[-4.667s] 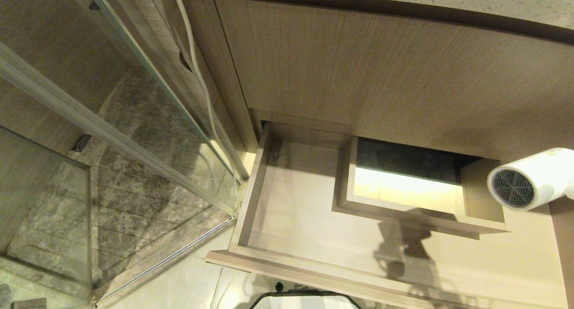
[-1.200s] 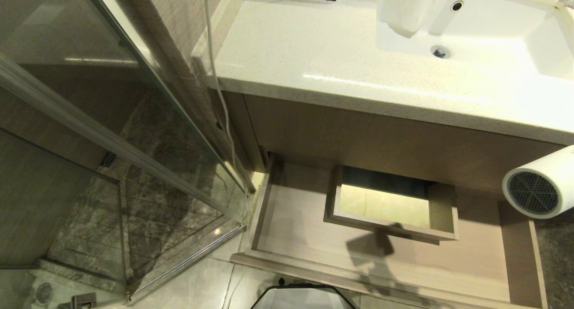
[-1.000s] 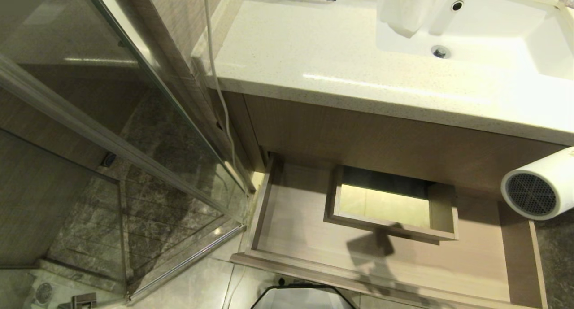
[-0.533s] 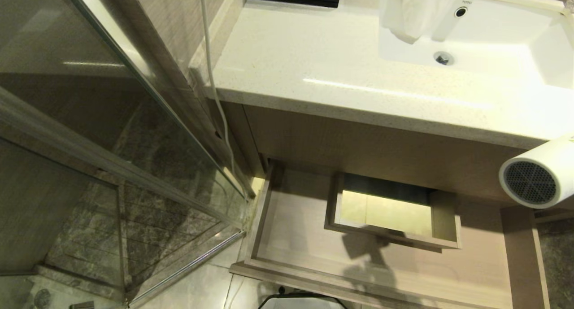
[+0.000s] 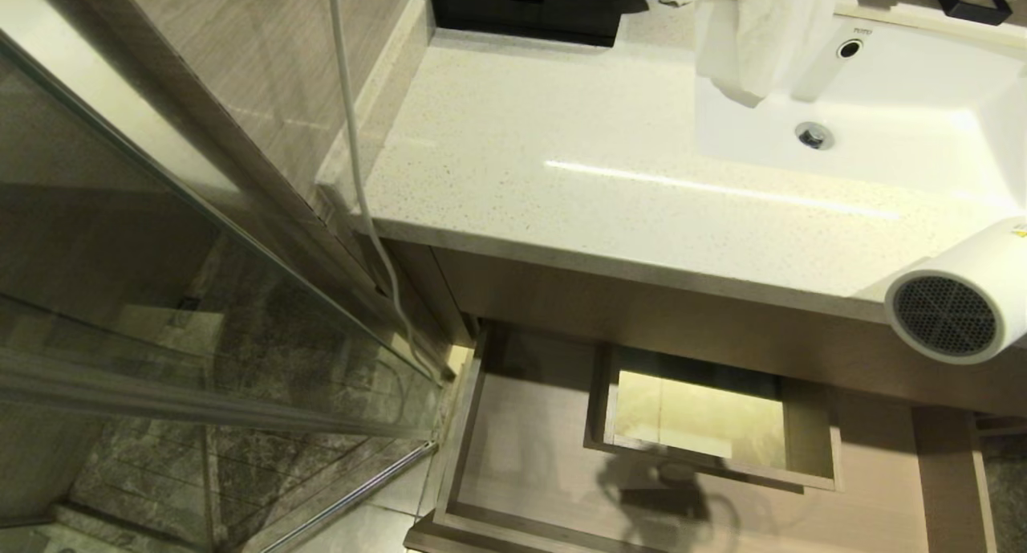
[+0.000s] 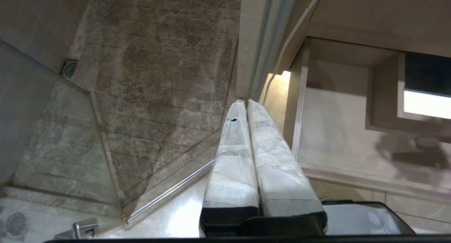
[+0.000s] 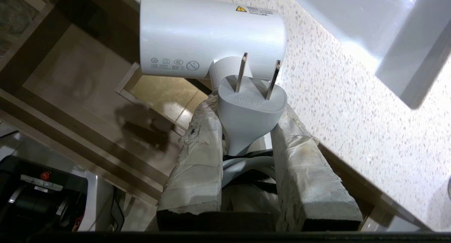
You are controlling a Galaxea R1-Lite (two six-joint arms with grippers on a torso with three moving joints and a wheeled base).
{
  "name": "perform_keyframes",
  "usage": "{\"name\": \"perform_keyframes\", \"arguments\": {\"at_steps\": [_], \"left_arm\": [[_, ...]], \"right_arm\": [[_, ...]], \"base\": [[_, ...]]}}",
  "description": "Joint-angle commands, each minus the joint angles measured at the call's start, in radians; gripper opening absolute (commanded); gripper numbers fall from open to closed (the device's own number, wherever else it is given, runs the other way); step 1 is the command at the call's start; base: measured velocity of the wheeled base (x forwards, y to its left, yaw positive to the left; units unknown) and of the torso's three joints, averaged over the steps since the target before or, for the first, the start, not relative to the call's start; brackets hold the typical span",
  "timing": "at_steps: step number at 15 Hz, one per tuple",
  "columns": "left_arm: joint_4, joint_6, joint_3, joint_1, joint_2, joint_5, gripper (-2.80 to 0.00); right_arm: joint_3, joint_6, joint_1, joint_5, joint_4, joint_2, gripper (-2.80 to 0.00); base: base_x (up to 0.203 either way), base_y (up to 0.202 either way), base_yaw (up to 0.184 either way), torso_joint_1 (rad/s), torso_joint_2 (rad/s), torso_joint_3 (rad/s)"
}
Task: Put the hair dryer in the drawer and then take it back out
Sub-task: Place it on the countertop
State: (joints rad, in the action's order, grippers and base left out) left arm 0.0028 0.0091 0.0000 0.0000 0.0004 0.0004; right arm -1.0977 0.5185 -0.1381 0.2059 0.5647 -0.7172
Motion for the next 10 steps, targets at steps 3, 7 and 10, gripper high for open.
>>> {"name": "perform_keyframes", "arguments": {"at_steps": [3, 7, 10], "left_arm": [[0.000, 0.000, 0.000, 0.000, 0.000, 0.000, -2.80], [0.000, 0.000, 0.000, 0.000, 0.000, 0.000, -2.80], [0.000, 0.000, 0.000, 0.000, 0.000, 0.001, -2.80]], "right_arm": [[-0.001, 0.003, 0.000, 0.009, 0.001, 0.002, -2.80], [-0.003, 0.004, 0.002, 0.095, -0.005, -0.018, -2.80], [-0.001, 0.004, 0.009, 0.163, -0.067, -0.077, -2.80]], "base": [[0.000, 0.000, 0.000, 0.111, -0.02, 0.081], [0.000, 0.000, 0.000, 0.000, 0.00, 0.000], [0.000, 0.000, 0.000, 0.000, 0.00, 0.000]]}}
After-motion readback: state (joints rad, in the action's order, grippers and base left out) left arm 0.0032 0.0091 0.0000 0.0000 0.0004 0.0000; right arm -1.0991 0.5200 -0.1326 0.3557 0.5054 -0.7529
